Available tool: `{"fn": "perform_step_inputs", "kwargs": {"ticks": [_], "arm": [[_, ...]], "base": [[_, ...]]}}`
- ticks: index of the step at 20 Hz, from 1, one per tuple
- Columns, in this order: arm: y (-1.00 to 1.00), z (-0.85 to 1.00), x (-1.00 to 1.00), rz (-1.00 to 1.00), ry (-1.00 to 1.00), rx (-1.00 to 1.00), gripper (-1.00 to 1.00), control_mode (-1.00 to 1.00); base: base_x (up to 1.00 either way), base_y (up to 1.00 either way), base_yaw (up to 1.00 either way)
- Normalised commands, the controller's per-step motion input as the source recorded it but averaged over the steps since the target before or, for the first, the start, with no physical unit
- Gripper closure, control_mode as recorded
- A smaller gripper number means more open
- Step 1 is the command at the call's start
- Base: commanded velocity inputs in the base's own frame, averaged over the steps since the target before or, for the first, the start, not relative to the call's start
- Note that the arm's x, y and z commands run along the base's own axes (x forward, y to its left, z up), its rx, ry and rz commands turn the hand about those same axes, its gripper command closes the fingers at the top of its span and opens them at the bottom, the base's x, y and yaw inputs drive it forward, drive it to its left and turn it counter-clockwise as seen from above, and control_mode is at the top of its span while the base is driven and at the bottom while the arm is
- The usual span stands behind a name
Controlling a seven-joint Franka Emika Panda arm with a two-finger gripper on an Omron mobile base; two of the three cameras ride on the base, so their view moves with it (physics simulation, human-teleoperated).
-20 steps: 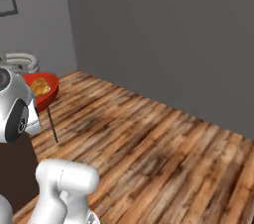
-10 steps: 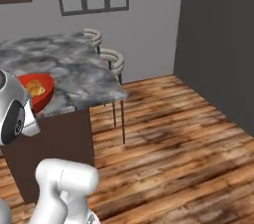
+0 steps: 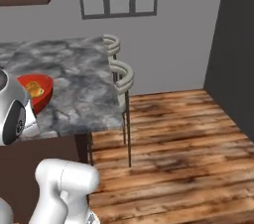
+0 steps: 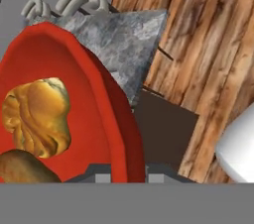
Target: Pick up the heated bread from the toaster oven and place it in the bowl. Then move the bread bowl to the dining counter.
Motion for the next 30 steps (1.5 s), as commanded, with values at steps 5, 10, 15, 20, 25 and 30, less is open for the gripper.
{"fn": "perform_step_inputs", "kwargs": {"ticks": [5,10,15,20,25,30], "arm": [[0.0,0.0,0.0,0.0,0.0,0.0,1.0,1.0],[0.0,0.0,0.0,0.0,0.0,0.0,1.0,1.0],[-0.01,-0.07,0.4,0.0,0.0,0.0,1.0,-1.0],[-0.19,-0.38,1.0,-0.06,0.21,0.05,1.0,-1.0],[0.0,-0.72,1.0,-0.04,0.33,0.01,1.0,-1.0],[0.01,-0.59,1.0,-0.04,0.04,-0.01,1.0,-1.0]], "base": [[0.76,0.27,0.38],[0.45,0.25,0.4],[0.18,0.03,0.14],[0.0,0.0,0.0],[0.0,0.0,0.0],[0.0,0.0,0.0]]}}
